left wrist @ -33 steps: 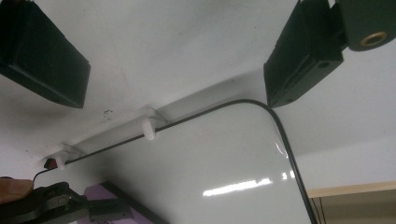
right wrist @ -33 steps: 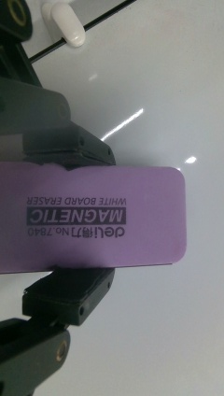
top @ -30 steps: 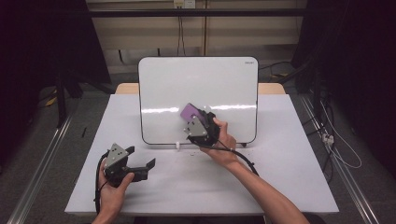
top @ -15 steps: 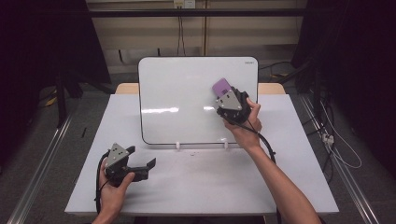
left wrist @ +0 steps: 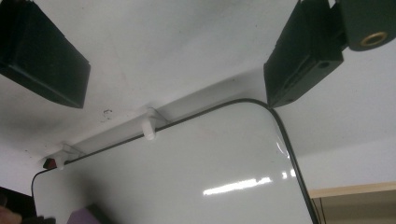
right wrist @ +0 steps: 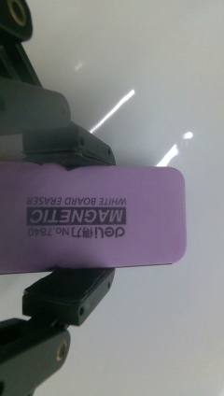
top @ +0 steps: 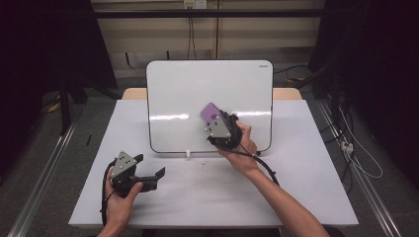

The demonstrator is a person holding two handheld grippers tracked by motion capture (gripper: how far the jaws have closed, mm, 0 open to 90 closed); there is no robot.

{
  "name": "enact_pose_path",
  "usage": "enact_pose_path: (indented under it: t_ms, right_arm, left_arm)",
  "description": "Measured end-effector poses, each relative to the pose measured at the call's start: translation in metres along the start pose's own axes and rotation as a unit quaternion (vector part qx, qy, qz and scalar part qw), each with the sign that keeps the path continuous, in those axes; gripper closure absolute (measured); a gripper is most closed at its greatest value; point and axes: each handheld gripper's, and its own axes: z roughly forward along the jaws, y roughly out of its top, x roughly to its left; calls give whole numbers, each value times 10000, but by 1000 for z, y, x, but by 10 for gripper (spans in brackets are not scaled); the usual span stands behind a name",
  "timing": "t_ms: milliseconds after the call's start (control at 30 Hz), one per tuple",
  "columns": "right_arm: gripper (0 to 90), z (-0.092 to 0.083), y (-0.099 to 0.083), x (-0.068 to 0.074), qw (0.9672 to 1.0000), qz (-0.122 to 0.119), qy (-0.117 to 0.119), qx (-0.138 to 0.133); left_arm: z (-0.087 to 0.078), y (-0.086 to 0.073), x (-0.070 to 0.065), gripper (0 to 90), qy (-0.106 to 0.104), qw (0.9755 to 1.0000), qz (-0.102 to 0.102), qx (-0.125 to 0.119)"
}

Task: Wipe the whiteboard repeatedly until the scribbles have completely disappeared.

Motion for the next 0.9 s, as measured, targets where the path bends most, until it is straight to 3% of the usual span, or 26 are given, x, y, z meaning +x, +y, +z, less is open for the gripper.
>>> enact_pose_path:
  t_ms: [33,167,367,500,700,767,900]
  right_arm:
    - [419,0,2,10,9999,-55,135,-15]
    - [419,3,6,26,9993,-63,367,-56]
    - [419,12,22,28,9989,-102,439,-107]
    - [419,20,33,6,9997,145,171,-132]
    - [419,13,20,-30,9977,663,-109,-55]
    - [419,11,17,-32,9977,667,-93,-64]
    - [419,-3,12,-28,9946,971,257,-271]
  left_arm:
    - [-1,0,1,71,5,10000,33,28]
    - [0,0,0,71,-5,10000,30,19]
    - [0,0,0,71,-19,10000,19,19]
    - [-1,-1,2,71,-11,10000,-38,3]
    - [-2,-2,3,69,-5,10000,-33,31]
    - [0,-2,3,68,-16,10000,-62,40]
    - [1,-2,2,69,-50,10000,-30,52]
